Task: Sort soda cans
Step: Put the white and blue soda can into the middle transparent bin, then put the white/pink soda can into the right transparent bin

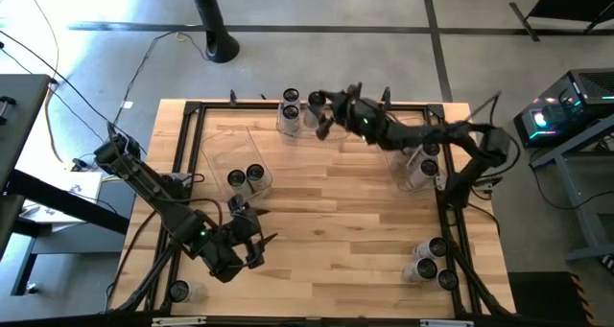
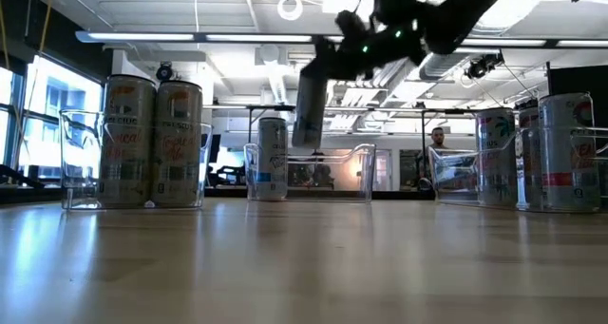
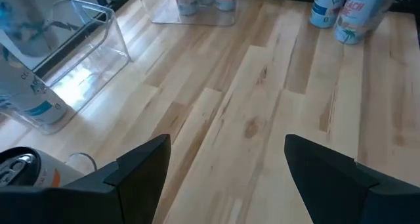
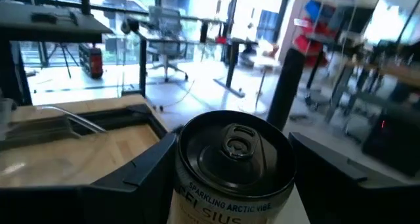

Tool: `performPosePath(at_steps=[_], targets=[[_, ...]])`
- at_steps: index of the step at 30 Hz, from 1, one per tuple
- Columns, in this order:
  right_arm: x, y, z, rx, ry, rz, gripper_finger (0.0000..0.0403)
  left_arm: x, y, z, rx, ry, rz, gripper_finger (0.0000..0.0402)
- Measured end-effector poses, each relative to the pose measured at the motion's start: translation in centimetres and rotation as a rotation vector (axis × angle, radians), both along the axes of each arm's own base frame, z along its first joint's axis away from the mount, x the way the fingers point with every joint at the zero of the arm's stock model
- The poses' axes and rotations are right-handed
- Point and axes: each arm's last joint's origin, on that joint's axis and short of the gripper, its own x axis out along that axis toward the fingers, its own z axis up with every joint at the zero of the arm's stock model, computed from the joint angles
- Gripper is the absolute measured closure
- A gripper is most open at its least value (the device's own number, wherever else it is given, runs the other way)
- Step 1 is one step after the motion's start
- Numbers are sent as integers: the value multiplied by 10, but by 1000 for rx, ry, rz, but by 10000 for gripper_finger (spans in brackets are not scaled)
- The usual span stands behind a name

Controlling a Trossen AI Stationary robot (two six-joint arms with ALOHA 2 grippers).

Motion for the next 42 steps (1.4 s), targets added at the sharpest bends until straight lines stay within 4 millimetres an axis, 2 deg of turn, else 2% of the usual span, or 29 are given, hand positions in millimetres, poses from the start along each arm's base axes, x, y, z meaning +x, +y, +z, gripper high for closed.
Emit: performPosePath(at_steps=[4,8,14,20,28,31,35,42], targets=[[10,-40,-20,69,25,-26,161,0,0,0,6,-3,4,108],[24,-59,-37,90,74,-56,161,0,0,0,6,-2,4,108],[32,-67,-64,128,142,-57,161,0,0,0,3,-2,3,108],[32,-67,-67,136,161,-40,161,-1,0,0,-4,-5,6,108],[32,-66,-69,146,173,-23,93,-1,0,0,-9,-8,9,108],[32,-64,-62,138,161,-18,89,-1,-1,0,-9,-8,7,108],[30,-56,-43,97,148,-7,87,-1,-1,0,-13,-16,16,108],[15,-26,11,-23,177,-73,86,-6,-5,1,17,-52,25,108]])
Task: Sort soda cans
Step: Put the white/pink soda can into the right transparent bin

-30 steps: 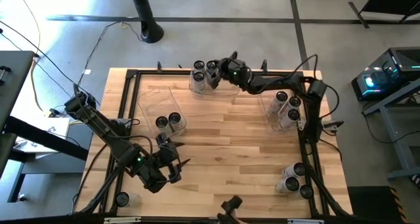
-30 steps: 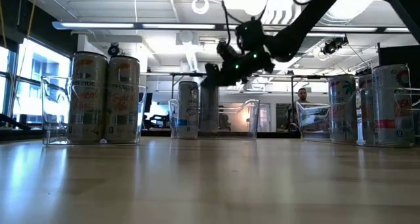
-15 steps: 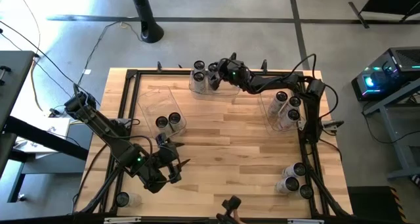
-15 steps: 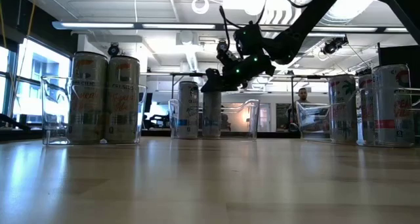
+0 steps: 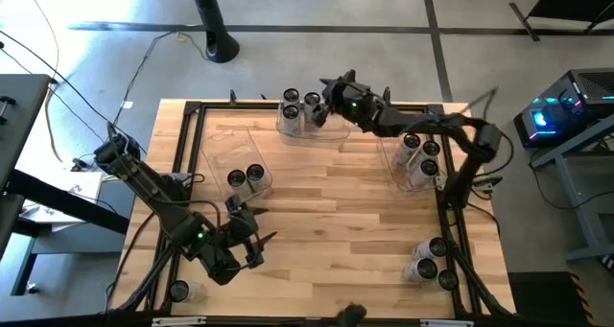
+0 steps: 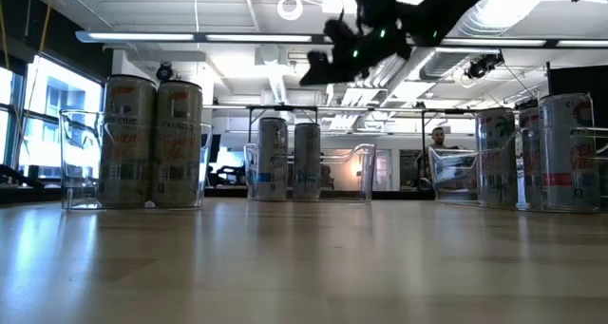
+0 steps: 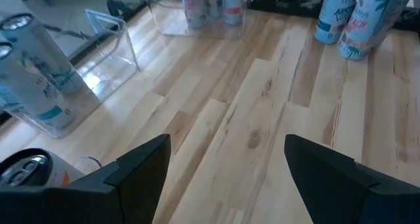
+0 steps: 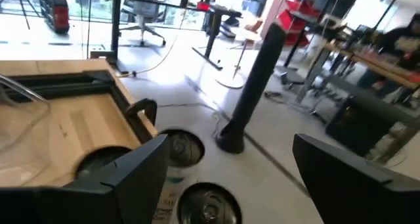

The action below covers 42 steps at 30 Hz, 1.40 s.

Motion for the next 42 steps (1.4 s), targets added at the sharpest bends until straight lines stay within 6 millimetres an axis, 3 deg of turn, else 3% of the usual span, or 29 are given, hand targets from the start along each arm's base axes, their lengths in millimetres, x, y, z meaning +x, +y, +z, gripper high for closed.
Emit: performPosePath(at_steps=[4,9,14,20,25,30,36,42], targets=[[-12,37,28,-8,73,70,85,-5,-5,1,36,-35,5,108],[-31,103,50,-3,221,248,84,-6,-10,-5,79,-25,-2,108],[-55,171,60,71,303,439,84,-1,-12,-16,152,19,-2,108],[-87,236,60,227,425,561,84,8,-8,-24,250,87,-23,108],[-105,285,70,399,542,499,84,16,-4,-31,332,145,-43,108],[-109,330,81,655,616,425,84,24,0,-38,389,177,-27,108],[-111,379,70,941,810,261,84,34,6,-47,430,210,-2,108],[-128,411,53,1062,965,-38,84,42,9,-51,448,231,-7,108]])
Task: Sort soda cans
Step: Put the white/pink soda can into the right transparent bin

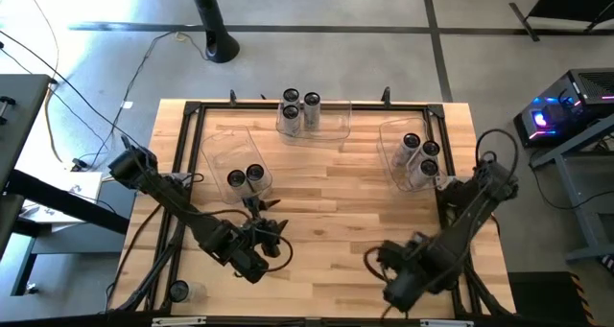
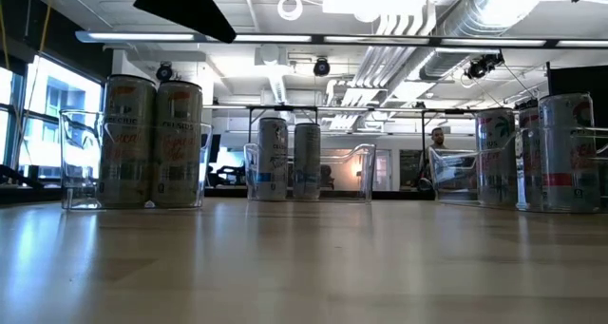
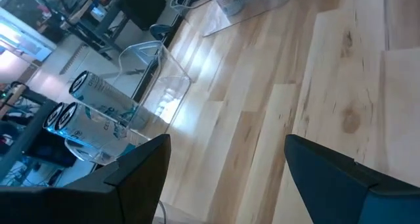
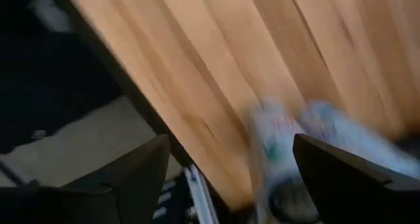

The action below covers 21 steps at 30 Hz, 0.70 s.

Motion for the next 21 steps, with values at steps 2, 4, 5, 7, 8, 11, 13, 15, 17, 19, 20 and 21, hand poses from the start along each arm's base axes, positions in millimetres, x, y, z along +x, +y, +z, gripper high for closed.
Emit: performPosePath(at_steps=[2,4,5,7,8,11,13,15,17,19,20,21], targets=[[-9,5,-5,-31,61,-61,84,1,0,0,-3,5,-5,108],[-17,9,-10,-43,105,-113,84,1,0,0,-11,13,-10,108],[-21,11,-12,-47,123,-129,84,0,0,0,-15,19,-15,108],[-27,14,-14,-59,151,-161,84,-1,-2,-1,-16,32,-29,108],[-30,14,-15,-64,163,-178,84,-1,-3,-1,-22,37,-35,108],[-35,16,-15,-73,188,-214,84,-2,-5,-1,-33,45,-47,108],[-36,17,-15,-74,190,-231,84,-4,-7,-1,-37,40,-51,108],[-37,18,-15,-74,189,-234,84,-4,-8,-1,-43,35,-52,108],[-36,17,-15,-80,180,-241,84,-5,-9,-1,-51,26,-49,108],[-36,17,-15,-88,166,-252,84,-6,-10,-1,-55,24,-51,108],[-36,17,-15,-90,163,-253,84,-6,-11,-1,-55,23,-52,108],[-36,17,-15,-91,162,-254,84,-6,-11,-1,-56,22,-54,108]])
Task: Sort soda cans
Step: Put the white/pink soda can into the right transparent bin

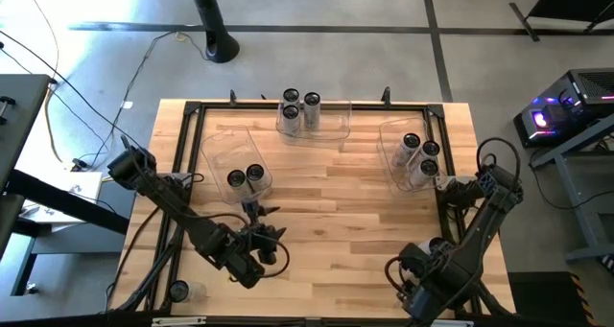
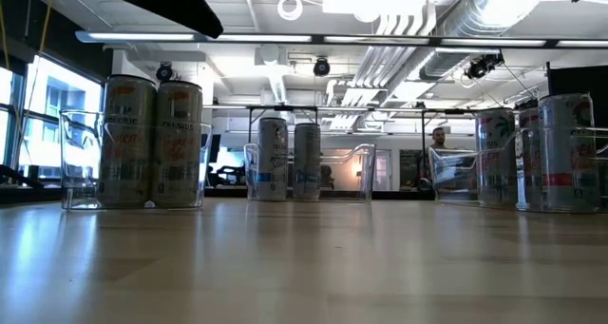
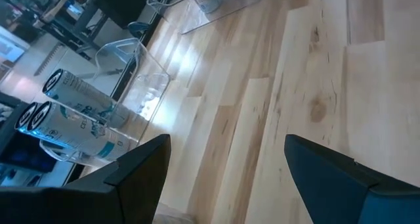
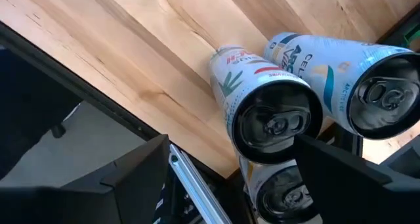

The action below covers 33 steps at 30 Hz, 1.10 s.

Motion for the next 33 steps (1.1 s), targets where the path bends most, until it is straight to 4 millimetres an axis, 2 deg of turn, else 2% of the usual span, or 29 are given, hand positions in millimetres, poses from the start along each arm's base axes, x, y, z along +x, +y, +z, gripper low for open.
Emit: performPosePath(at_steps=[9,15,18,33], targets=[[1,-1,-1,-9,-3,-32,84,-2,-2,0,0,-1,-8,108],[-8,-8,-33,-61,164,-30,84,-2,-2,0,2,-2,-7,108],[-12,-12,-42,-100,203,-5,84,-2,-2,0,2,-2,-7,108],[-5,-11,-45,-100,122,83,84,-1,-2,0,-18,-18,4,108]])
